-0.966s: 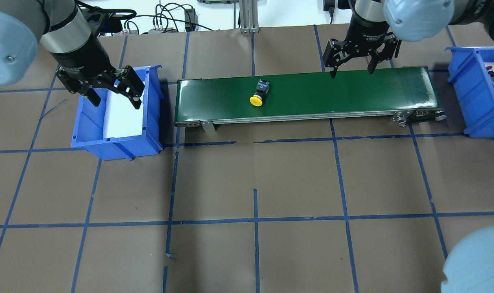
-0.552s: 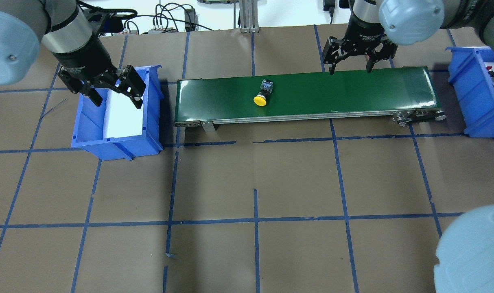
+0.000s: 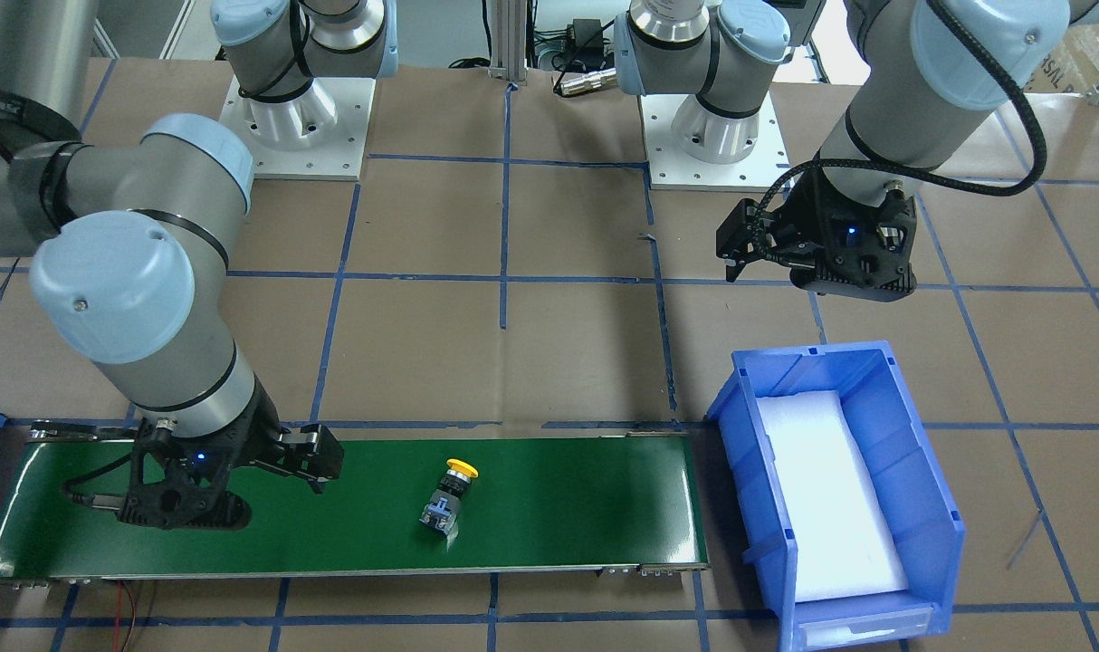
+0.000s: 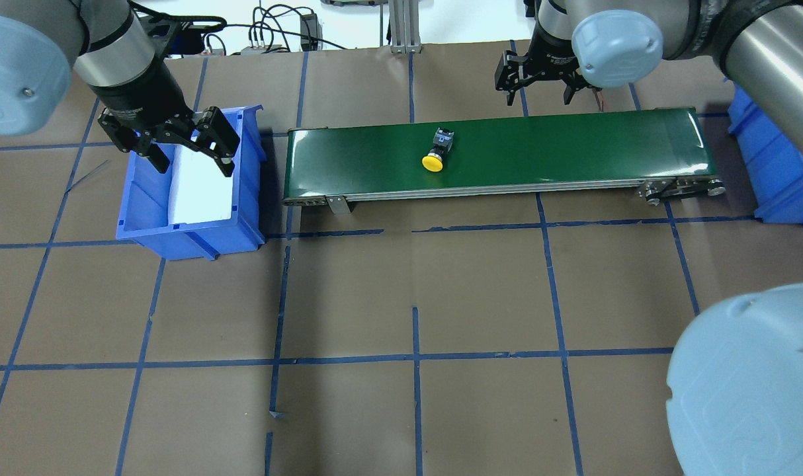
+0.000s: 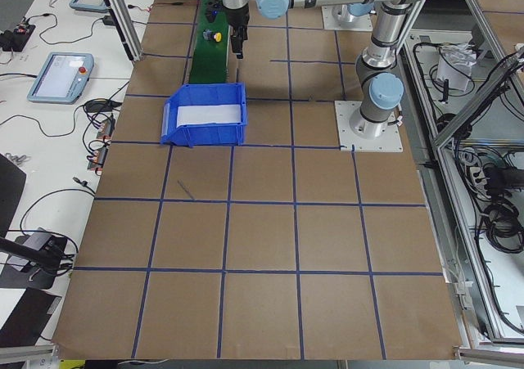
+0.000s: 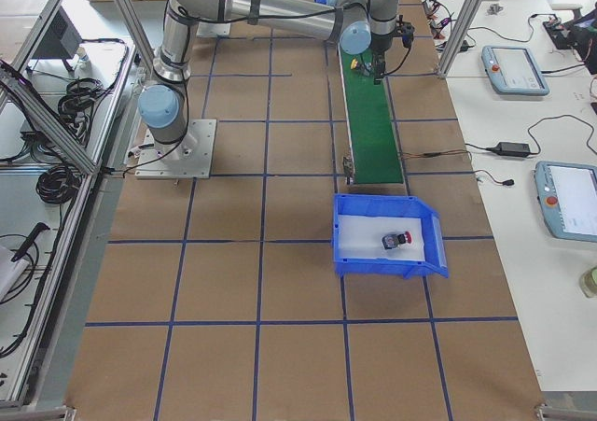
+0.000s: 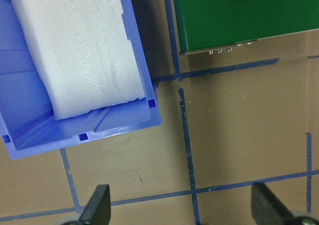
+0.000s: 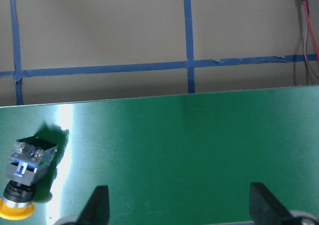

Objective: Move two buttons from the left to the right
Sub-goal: 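Move right gripper over belt toward yellow button while left gripper withdraws, then lower the right gripper onto the yellow-capped button and close it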

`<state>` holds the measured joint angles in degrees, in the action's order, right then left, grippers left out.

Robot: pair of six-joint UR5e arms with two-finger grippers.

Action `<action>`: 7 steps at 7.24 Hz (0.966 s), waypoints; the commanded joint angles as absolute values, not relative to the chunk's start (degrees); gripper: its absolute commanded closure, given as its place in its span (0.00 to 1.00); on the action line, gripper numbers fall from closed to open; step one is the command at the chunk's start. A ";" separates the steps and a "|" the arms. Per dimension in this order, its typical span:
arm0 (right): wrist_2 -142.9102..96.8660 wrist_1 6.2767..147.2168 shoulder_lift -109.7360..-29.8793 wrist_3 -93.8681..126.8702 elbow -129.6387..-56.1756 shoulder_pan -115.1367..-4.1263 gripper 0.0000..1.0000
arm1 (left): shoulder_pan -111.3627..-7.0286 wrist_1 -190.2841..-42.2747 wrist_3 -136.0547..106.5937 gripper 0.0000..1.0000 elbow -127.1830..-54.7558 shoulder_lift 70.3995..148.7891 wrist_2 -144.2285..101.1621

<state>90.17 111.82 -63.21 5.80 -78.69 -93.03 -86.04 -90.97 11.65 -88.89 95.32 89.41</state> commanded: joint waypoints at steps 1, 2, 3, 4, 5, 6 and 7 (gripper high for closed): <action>88.25 112.68 -59.96 9.99 -77.62 -95.53 0.01 | -86.04 -90.97 11.60 0.00 -88.94 95.54 89.65; 88.07 112.68 -58.46 10.37 -75.95 -96.49 0.01 | -86.13 -90.97 11.60 0.00 -88.95 95.62 89.65; 87.98 112.59 -56.53 9.94 -73.76 -97.29 0.01 | -86.05 -90.97 11.60 0.00 -88.95 95.62 89.65; 88.15 112.76 -55.21 10.98 -72.35 -97.99 0.01 | -86.13 -90.97 11.60 0.00 -89.03 95.71 89.65; 88.15 112.94 -54.85 15.86 -72.25 -98.17 0.01 | -86.13 -90.97 11.60 0.00 -89.03 95.71 89.47; 88.33 113.20 -54.67 16.95 -72.33 -98.17 0.01 | -86.13 -90.97 11.60 0.00 -89.03 95.54 89.65; 88.42 113.20 -54.67 18.70 -72.60 -98.17 0.01 | -86.13 -90.97 11.60 0.00 -89.12 95.62 89.74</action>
